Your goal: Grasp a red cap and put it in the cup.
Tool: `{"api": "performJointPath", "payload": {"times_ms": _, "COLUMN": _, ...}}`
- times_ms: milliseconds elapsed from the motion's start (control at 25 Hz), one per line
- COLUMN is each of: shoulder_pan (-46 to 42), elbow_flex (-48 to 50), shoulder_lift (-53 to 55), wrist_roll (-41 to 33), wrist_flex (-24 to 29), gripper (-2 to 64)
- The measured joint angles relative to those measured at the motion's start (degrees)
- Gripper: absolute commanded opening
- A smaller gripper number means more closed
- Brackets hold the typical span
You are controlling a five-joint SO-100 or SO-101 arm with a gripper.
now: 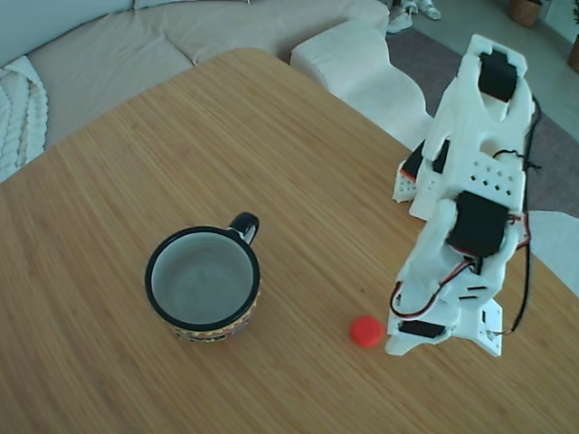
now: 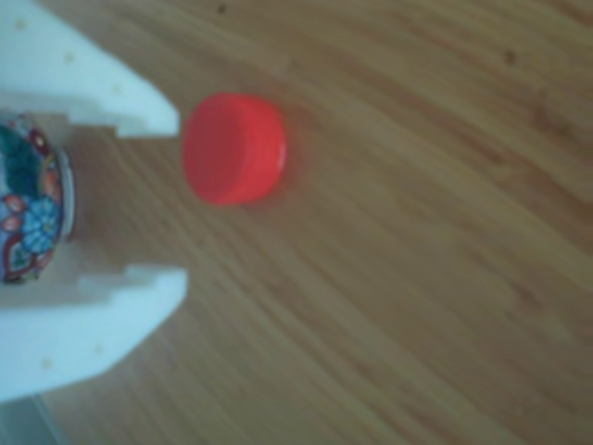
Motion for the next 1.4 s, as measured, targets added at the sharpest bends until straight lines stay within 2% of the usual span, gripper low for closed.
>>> {"api": "performJointPath", "payload": {"times_ms": 120, "shoulder_pan": 0.70, "elbow_flex": 0.00, "shoulder_lift": 0.00, "wrist_roll": 0.00, "wrist_flex": -0.53, "gripper": 14.7}}
{"api": "performJointPath", "payload": {"times_ms": 280, "shoulder_pan": 2.20, "elbow_flex": 0.00, "shoulder_lift": 0.00, "wrist_roll": -0.18, "wrist_flex": -0.53, "gripper": 27.9}}
{"api": "performJointPath", "payload": {"times_ms": 360, "shoulder_pan": 3.78, "elbow_flex": 0.00, "shoulder_lift": 0.00, "wrist_roll": -1.05, "wrist_flex": -0.53, "gripper": 31.7}}
{"api": "performJointPath", "payload": {"times_ms": 520, "shoulder_pan": 6.77, "elbow_flex": 0.00, "shoulder_lift": 0.00, "wrist_roll": -3.34, "wrist_flex": -1.05, "gripper": 32.4}}
{"api": "performJointPath", "payload": {"times_ms": 840, "shoulder_pan": 8.17, "elbow_flex": 0.00, "shoulder_lift": -0.09, "wrist_roll": -3.87, "wrist_flex": -7.56, "gripper": 32.5}}
{"api": "performJointPath", "payload": {"times_ms": 1120, "shoulder_pan": 8.17, "elbow_flex": 0.00, "shoulder_lift": -0.18, "wrist_roll": -3.87, "wrist_flex": -7.82, "gripper": 33.4}}
{"api": "performJointPath", "payload": {"times_ms": 1280, "shoulder_pan": 8.09, "elbow_flex": 0.00, "shoulder_lift": -0.18, "wrist_roll": -3.96, "wrist_flex": -7.82, "gripper": 45.4}}
{"api": "performJointPath", "payload": {"times_ms": 1400, "shoulder_pan": 8.00, "elbow_flex": 0.35, "shoulder_lift": -0.18, "wrist_roll": -3.52, "wrist_flex": -6.94, "gripper": 48.1}}
